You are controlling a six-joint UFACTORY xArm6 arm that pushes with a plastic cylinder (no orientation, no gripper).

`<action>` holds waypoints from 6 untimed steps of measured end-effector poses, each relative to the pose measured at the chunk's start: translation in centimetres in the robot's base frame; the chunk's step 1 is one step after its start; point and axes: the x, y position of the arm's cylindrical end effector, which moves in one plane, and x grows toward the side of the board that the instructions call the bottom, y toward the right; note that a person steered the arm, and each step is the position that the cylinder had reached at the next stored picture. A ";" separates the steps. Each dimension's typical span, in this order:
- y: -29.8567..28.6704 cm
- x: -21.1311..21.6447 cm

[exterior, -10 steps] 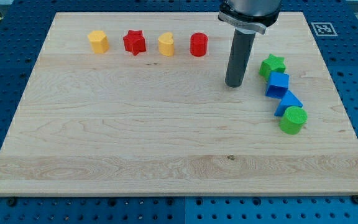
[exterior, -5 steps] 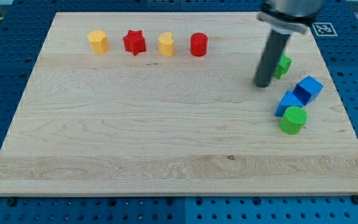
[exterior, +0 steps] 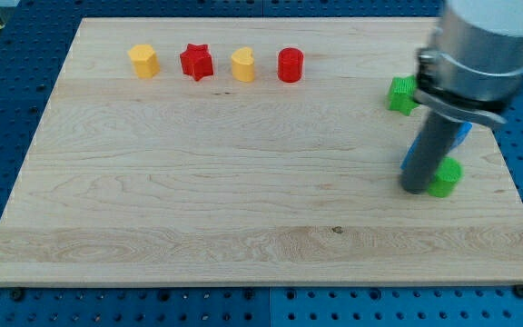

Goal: Separate the green blocks from the blue blocks

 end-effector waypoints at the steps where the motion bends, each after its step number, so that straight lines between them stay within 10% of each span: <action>1: 4.0 0.4; 6: -7.2 -3.3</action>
